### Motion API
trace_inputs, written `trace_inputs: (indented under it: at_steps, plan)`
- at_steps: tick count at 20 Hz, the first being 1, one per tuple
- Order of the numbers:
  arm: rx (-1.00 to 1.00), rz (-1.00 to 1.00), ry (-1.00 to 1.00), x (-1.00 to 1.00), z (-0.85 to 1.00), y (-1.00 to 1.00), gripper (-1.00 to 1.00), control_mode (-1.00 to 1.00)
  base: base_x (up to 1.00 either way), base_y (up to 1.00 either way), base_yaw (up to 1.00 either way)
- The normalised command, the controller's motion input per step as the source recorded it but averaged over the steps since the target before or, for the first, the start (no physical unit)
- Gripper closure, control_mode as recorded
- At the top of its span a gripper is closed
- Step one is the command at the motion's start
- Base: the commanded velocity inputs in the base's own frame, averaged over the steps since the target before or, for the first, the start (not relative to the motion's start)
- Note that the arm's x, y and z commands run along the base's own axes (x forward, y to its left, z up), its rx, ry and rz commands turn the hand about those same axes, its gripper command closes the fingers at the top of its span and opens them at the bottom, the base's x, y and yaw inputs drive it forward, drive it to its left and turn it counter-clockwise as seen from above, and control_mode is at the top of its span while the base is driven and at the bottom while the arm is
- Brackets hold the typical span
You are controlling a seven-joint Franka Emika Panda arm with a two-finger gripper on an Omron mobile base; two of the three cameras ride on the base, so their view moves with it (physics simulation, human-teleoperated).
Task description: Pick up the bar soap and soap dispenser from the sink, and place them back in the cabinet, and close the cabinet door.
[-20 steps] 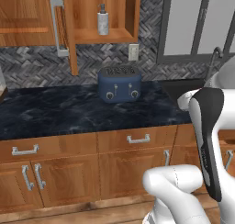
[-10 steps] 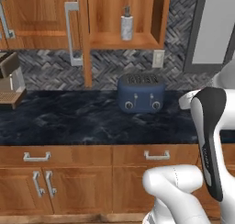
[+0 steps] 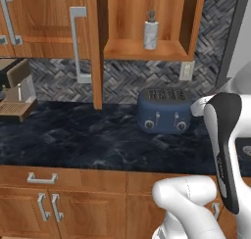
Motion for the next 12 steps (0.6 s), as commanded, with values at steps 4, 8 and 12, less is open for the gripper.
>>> trace_inputs:
  at_steps: [4, 8, 12]
  plan:
    - [0.00, 0.00, 0.00, 0.00, 0.00, 0.00, 1.00, 1.00, 0.46, -0.06, 0.02]
    - [0.00, 0.00, 0.00, 0.00, 0.00, 0.00, 1.00, 1.00, 0.53, 0.00, 0.00]
    - [0.00, 0.00, 0.00, 0.00, 0.00, 0.00, 1.00, 1.00, 0.52, 0.00, 0.00]
